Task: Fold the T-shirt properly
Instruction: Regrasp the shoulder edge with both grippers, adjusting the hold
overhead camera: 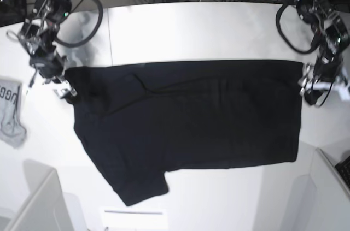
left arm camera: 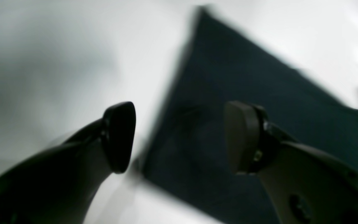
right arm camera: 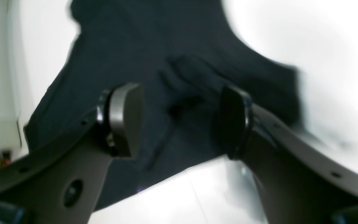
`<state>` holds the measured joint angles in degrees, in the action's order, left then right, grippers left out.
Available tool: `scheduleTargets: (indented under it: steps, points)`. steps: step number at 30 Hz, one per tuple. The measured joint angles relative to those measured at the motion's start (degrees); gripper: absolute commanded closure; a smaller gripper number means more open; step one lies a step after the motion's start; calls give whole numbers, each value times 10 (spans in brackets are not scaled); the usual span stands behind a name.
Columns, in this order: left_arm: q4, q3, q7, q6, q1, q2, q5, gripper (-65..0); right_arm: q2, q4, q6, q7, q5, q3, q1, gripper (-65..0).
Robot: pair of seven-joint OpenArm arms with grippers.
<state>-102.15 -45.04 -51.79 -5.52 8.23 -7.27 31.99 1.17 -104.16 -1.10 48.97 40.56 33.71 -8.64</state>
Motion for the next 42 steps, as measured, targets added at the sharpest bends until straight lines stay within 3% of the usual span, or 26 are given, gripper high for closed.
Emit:
scheduleTargets:
  steps: [5, 7, 11, 20, 25, 28, 33, 38, 42]
  points:
    - [4, -70, -11, -118, 55, 53, 2, -429, 64, -32, 1, -31, 5, 55, -57, -366]
    - [12, -90, -9, -155, 63, 59, 1, -429, 69, -30, 0, -43, -1, 58, -80, -366]
    - [49, -98, -3, -181, 68, 56, -3, -428, 65, -1, 0, -99, 4, 34, -103, -366]
    - [108, -75, 1, -181, 37, 58, -3, -428, 66, 85, 0, -135, 5, 24, -82, -366]
    - [120, -27, 89, -181, 35, 56, -2, -428, 66, 90, 0, -132, 4, 24, -68, -366]
    - [147, -14, 99, -181, 32, 58, -1, -428, 66, 97, 0, -133, 3, 24, -62, -366]
    - [163, -16, 115, -125, 25, 55, 13, -428, 66, 110, 0, -135, 5, 24, -50, -366]
    - [122, -18, 100, -113, 63, 57, 6, -428, 66, 102, 7, -141, 11, 24, -70, -366]
    - [126, -65, 101, -110, 63, 65, 2, -428, 66, 99, 7, -143, 14, 24, -81, -366]
